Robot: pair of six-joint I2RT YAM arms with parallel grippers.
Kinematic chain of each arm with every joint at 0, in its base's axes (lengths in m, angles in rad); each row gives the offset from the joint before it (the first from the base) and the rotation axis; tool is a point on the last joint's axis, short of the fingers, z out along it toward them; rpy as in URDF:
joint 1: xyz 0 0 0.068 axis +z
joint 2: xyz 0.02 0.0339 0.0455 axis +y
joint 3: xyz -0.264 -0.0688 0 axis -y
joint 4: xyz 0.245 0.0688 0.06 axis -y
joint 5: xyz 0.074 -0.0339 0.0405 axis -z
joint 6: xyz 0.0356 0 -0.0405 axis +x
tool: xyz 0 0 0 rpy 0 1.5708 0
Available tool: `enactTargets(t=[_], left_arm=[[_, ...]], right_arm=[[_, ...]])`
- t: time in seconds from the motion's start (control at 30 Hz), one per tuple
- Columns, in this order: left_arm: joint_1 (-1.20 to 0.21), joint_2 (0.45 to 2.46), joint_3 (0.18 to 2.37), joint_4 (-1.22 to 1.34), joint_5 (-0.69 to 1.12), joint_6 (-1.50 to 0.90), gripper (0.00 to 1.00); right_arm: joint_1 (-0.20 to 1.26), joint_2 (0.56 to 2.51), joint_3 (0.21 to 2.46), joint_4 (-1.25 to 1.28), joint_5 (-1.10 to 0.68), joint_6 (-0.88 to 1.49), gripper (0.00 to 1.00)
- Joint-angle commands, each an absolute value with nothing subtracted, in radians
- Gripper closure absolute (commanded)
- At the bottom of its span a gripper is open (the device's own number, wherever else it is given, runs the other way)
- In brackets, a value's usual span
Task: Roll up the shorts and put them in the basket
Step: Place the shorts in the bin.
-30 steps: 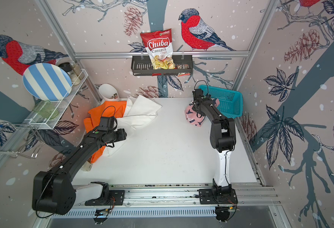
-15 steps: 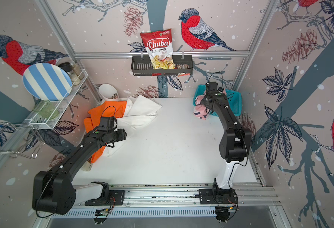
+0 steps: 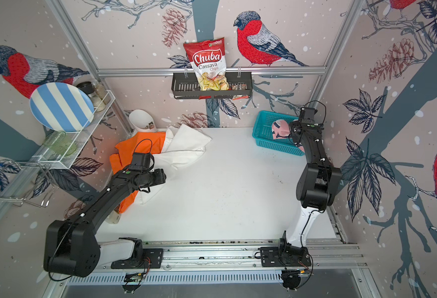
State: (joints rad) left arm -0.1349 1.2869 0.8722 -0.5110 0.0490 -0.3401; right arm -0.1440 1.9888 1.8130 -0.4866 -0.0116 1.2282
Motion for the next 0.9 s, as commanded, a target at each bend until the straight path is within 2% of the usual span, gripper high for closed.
enactTargets(t=[0.0, 0.17, 0.23, 0.4, 0.53, 0.7, 0.8, 0.87], left_arm=[[-0.132, 1.295, 0.873, -0.507, 0.038, -0.331, 0.37], [-0.132, 1.308, 0.876, -0.511, 0.025, -0.330, 0.37], [-0.132, 1.316, 0.880, -0.513, 0.020, -0.329, 0.37], [-0.130, 1.339, 0.884, -0.516, 0.014, -0.327, 0.37], [-0.130, 1.355, 0.886, -0.515, 0.015, -0.325, 0.37], [-0.130, 1.377, 0.894, -0.522, 0.006, -0.323, 0.37], [-0.131, 1.382, 0.894, -0.523, 0.003, -0.323, 0.37], [-0.130, 1.385, 0.893, -0.523, 0.002, -0.324, 0.37]], right_arm=[[-0.137, 2.104, 1.938, -0.401, -0.039, 1.353, 0.94], [-0.099, 2.411, 2.415, -0.563, -0.011, 1.310, 0.96], [-0.086, 2.489, 2.503, -0.569, 0.001, 1.313, 0.96], [-0.074, 2.556, 2.443, -0.455, 0.006, 1.312, 0.99], [-0.059, 2.602, 2.350, -0.305, -0.074, 1.318, 0.96], [-0.017, 2.664, 2.364, -0.232, -0.105, 1.319, 0.93], [-0.015, 2.683, 2.388, -0.207, -0.121, 1.334, 0.88], [-0.025, 2.681, 2.397, -0.212, -0.105, 1.330, 0.72]])
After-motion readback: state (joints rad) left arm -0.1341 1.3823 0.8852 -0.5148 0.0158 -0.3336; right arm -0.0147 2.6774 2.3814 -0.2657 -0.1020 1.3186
